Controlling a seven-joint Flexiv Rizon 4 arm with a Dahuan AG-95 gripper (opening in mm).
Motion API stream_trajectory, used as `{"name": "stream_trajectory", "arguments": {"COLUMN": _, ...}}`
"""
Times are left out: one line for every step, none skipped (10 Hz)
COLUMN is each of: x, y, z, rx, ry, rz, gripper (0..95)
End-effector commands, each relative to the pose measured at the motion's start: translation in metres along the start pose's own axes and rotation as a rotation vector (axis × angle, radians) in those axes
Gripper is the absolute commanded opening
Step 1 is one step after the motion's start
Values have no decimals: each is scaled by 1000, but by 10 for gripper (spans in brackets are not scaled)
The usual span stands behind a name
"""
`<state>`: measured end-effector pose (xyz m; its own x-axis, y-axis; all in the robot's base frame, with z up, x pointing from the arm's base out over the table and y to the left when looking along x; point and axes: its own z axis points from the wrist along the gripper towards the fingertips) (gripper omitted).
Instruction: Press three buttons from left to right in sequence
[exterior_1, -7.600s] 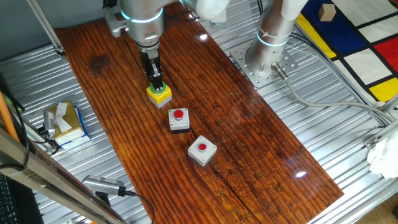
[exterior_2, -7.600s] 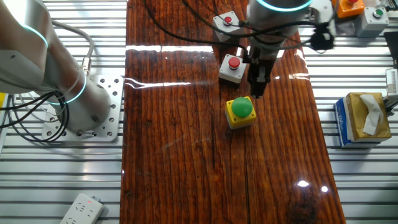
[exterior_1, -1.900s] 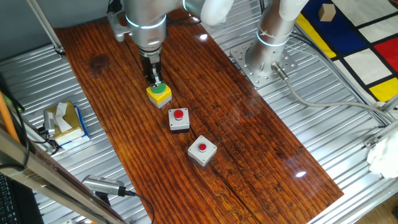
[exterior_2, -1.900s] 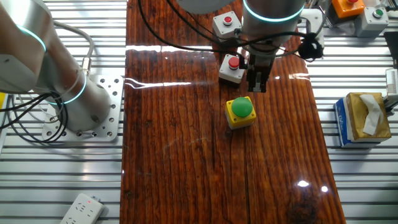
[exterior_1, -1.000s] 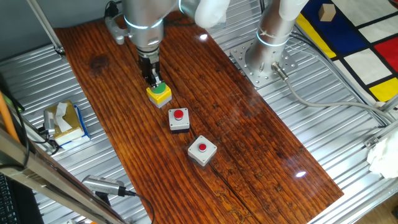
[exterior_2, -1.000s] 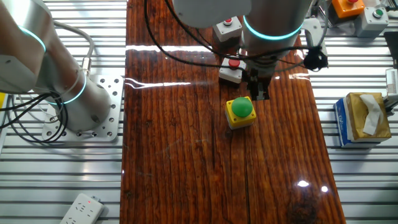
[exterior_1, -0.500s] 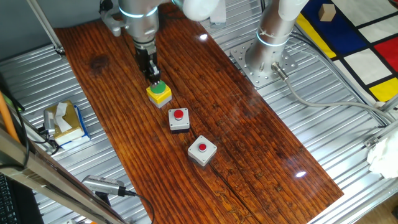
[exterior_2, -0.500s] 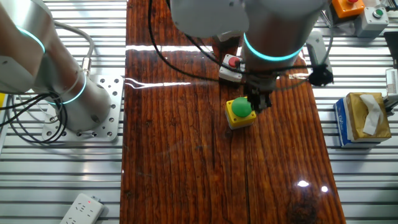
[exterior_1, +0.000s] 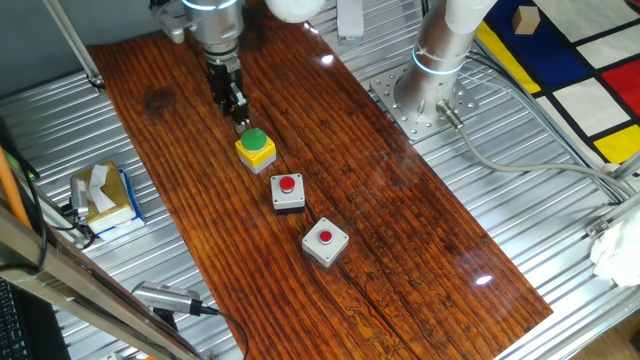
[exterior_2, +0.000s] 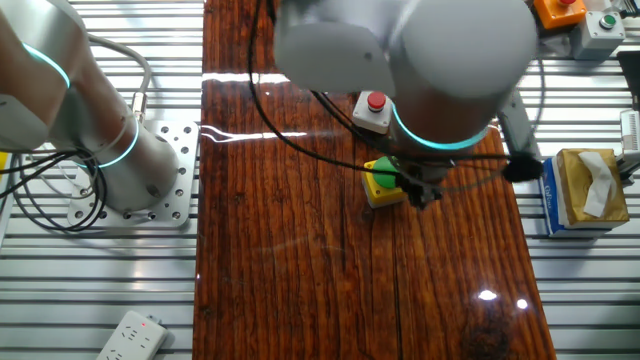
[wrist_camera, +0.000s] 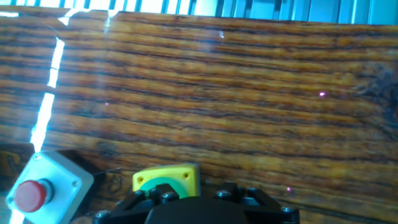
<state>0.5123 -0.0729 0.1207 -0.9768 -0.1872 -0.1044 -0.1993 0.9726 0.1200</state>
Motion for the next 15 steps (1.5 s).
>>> {"name": "stream_trajectory", "arguments": {"x": 2, "y": 2, "z": -2, "rx": -2, "ry": 11, "rz": 9, "gripper": 570}}
{"name": "stream_trajectory", "arguments": {"x": 2, "y": 2, "z": -2, "rx": -3, "ry": 15, "rz": 17, "gripper": 570}}
{"name": "stream_trajectory", "arguments": {"x": 3, "y": 2, "z": -3, "rx": 0, "ry": 21, "rz": 31, "gripper": 570}}
{"name": "stream_trajectory", "arguments": {"x": 3, "y": 3, "z": -3, "rx": 9, "ry": 30, "rz": 51, "gripper": 570}}
{"name": "stream_trajectory", "arguments": {"x": 7, "y": 4, "z": -3, "rx": 40, "ry": 44, "rz": 91, "gripper": 570}}
{"name": "stream_trajectory", "arguments": {"x": 10, "y": 5, "z": -2, "rx": 47, "ry": 33, "rz": 115, "gripper": 570}}
{"name": "stream_trajectory", "arguments": {"x": 11, "y": 5, "z": -2, "rx": 48, "ry": 15, "rz": 132, "gripper": 570}}
{"name": "stream_trajectory", "arguments": {"x": 11, "y": 5, "z": -2, "rx": 56, "ry": -8, "rz": 152, "gripper": 570}}
{"name": "stream_trajectory", "arguments": {"x": 11, "y": 5, "z": -2, "rx": 63, "ry": -25, "rz": 162, "gripper": 570}}
{"name": "stream_trajectory", "arguments": {"x": 12, "y": 6, "z": -1, "rx": 75, "ry": -48, "rz": 164, "gripper": 570}}
{"name": "stream_trajectory", "arguments": {"x": 14, "y": 6, "z": -1, "rx": 78, "ry": -66, "rz": 166, "gripper": 570}}
{"name": "stream_trajectory", "arguments": {"x": 18, "y": 7, "z": 0, "rx": 79, "ry": -74, "rz": 172, "gripper": 570}}
{"name": "stream_trajectory", "arguments": {"x": 19, "y": 8, "z": 0, "rx": 79, "ry": -78, "rz": 177, "gripper": 570}}
{"name": "stream_trajectory", "arguments": {"x": 20, "y": 8, "z": 1, "rx": 80, "ry": -87, "rz": 183, "gripper": 570}}
{"name": "stream_trajectory", "arguments": {"x": 21, "y": 8, "z": 2, "rx": 80, "ry": -91, "rz": 178, "gripper": 570}}
